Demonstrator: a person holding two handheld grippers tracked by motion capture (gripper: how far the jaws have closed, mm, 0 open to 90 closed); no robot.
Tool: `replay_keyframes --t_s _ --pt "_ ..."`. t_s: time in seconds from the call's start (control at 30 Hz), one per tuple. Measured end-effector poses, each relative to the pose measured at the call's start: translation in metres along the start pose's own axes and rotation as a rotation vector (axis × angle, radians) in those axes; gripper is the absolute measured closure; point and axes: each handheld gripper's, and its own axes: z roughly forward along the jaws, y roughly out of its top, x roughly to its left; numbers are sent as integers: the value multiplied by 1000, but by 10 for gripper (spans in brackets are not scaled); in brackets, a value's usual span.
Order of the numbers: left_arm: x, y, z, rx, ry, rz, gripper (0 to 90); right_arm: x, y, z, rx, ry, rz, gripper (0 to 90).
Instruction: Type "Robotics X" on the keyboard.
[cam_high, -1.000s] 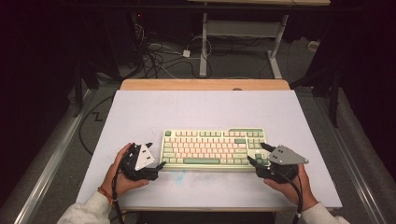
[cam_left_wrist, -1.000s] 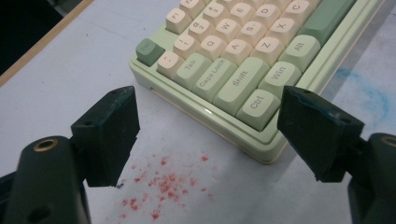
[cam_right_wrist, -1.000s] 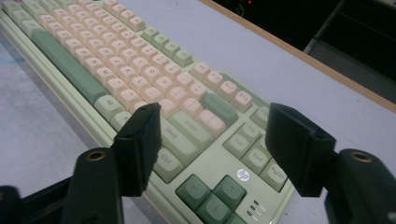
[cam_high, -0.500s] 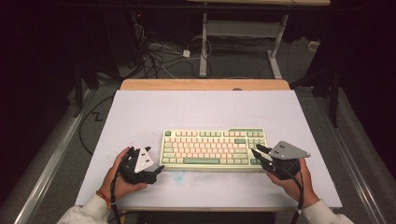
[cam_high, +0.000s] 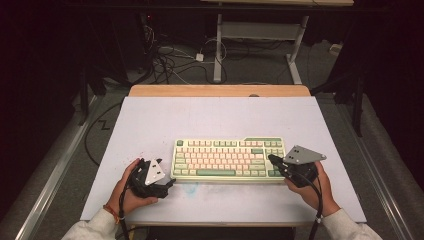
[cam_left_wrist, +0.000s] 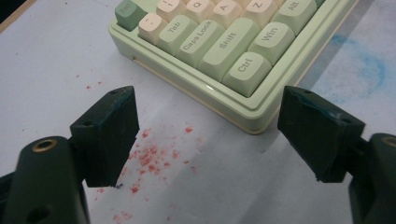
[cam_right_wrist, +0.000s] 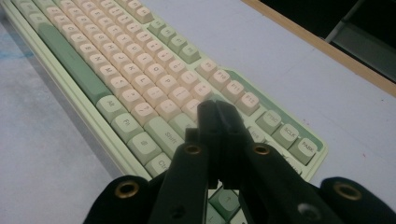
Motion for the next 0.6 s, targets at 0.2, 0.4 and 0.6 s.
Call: replay_keyframes --t_s 0.2,0.4,0.6 --pt "0 0 1 1 -2 -4 194 -1 4 6 19 16 -6 899" --pt "0 0 1 6 -5 0 194 0 8 12 28 28 -12 899" --pt "0 0 1 4 -7 -2 194 0 10 18 46 43 -21 899"
